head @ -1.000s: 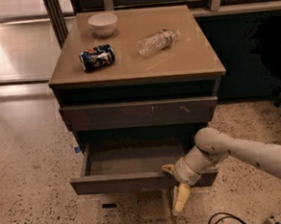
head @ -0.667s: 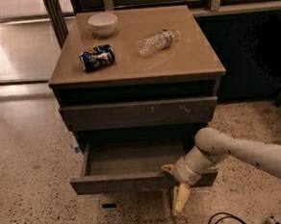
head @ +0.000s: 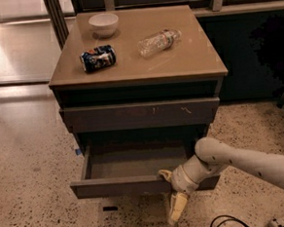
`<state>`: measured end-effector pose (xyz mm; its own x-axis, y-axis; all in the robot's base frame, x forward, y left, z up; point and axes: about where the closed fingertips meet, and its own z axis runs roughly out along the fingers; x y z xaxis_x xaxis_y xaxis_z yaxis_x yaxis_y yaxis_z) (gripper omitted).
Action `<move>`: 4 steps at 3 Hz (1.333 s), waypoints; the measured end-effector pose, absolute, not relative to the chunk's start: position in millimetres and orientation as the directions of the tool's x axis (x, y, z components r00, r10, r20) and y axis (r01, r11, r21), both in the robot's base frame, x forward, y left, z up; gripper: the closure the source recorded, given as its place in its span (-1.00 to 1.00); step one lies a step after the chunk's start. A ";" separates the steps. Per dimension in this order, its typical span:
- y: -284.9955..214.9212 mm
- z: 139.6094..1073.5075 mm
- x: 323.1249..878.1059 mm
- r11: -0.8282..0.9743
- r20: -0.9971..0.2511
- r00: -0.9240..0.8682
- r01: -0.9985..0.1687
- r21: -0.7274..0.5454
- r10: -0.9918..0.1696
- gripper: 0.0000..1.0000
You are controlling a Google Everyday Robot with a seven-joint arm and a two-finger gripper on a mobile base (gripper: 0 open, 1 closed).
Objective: Open middle drawer
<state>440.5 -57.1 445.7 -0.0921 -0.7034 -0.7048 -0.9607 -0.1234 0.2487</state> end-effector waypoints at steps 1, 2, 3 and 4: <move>-54.5 448.0 436.8 -0.124 -0.714 -0.096 -0.960 0.250 -0.694 -1.00; -49.7 448.7 430.4 -0.126 -0.730 -0.099 -0.961 0.248 -0.676 -1.00; -48.9 449.4 425.9 -0.129 -0.736 -0.098 -0.961 0.246 -0.670 -1.00; -45.0 447.7 409.8 -0.145 -0.759 -0.096 -0.959 0.244 -0.644 -1.00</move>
Offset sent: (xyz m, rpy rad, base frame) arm -0.1413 0.0269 -0.0236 0.2709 0.0315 -0.0093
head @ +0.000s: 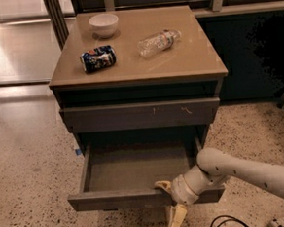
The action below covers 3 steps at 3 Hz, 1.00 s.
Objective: Open middle drawer
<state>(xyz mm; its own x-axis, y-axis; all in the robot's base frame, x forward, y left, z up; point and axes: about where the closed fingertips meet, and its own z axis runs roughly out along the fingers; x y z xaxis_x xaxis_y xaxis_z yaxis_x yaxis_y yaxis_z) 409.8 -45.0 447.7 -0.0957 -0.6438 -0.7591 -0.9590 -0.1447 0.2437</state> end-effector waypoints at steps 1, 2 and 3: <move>-45.0 447.7 409.7 -0.145 -0.759 -0.096 -0.959 0.244 -0.644 -1.00; -47.0 443.3 390.0 -0.149 -0.755 -0.118 -0.950 0.276 -0.645 -1.00; -45.1 452.3 367.2 -0.140 -0.766 -0.136 -0.949 0.283 -0.628 -1.00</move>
Offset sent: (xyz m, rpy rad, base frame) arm -0.0492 -0.0080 -0.0146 -0.0060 0.0811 0.0049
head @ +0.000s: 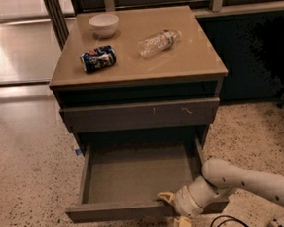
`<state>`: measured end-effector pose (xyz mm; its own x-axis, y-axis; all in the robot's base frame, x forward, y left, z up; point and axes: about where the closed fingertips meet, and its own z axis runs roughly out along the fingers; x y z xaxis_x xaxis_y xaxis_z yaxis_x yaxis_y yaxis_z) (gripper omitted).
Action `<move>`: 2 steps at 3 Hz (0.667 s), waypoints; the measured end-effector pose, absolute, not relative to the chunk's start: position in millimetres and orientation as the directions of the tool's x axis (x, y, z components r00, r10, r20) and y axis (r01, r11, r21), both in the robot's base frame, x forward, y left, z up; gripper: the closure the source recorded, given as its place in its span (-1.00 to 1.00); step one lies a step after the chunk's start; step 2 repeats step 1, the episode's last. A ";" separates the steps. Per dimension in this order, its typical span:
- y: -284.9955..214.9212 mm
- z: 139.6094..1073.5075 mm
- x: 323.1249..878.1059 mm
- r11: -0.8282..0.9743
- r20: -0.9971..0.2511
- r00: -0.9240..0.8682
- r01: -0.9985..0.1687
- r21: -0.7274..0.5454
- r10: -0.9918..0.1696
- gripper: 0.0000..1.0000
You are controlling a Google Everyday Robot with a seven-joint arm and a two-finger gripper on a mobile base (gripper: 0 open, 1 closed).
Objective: Open middle drawer
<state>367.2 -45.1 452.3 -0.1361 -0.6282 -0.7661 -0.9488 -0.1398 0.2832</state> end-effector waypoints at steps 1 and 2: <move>-45.0 452.3 367.2 -0.140 -0.766 -0.136 -0.949 0.283 -0.628 -1.00; -45.0 452.3 367.2 -0.140 -0.766 -0.136 -0.949 0.283 -0.628 -1.00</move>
Offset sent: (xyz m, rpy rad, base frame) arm 0.0000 0.0000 0.0000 0.0000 0.0000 0.0000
